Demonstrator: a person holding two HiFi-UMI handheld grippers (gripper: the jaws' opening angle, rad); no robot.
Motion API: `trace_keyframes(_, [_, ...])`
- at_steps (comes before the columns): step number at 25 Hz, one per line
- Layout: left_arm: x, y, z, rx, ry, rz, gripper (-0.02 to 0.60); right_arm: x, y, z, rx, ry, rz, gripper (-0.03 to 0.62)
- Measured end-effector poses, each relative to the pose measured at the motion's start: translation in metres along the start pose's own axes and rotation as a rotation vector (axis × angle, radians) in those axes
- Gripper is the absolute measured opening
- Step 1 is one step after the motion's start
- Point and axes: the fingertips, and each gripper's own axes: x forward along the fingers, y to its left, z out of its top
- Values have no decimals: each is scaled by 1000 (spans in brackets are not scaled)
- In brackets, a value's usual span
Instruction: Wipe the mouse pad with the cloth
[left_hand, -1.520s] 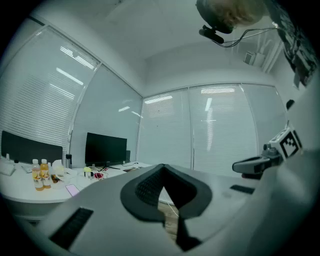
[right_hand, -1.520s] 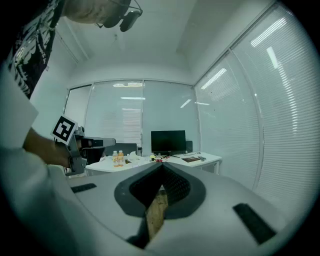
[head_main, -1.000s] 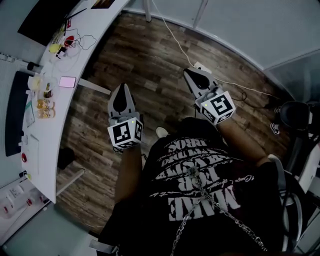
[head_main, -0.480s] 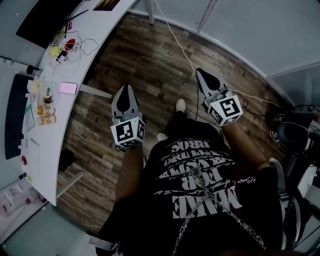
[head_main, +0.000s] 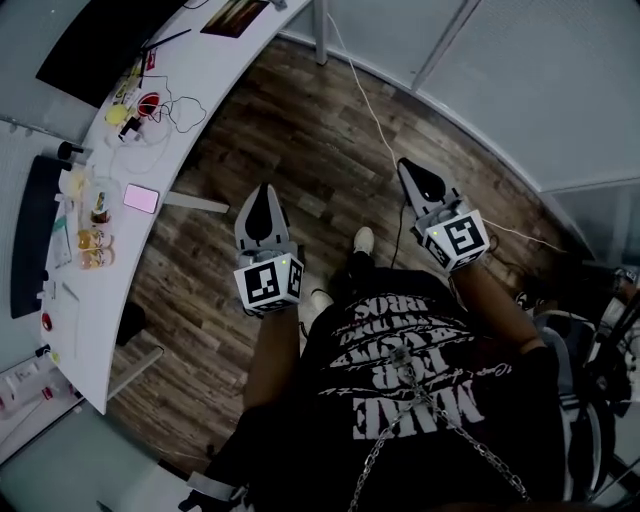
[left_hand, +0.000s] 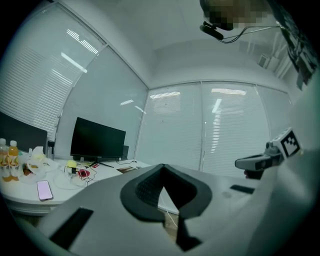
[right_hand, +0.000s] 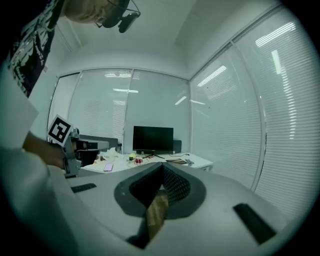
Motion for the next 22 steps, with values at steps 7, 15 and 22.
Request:
trace_keyframes(7, [57,-1,-7,15,39,37,5,37,-51,-17,57,4,31,-6])
trace_keyframes(15, [101,-18,7,22,33,81,6,56,-108,5,58,-53,53,-6])
trace_keyframes(22, [141,-19,12,41,46,76,6,83,-135,9,62,-49,62,-6])
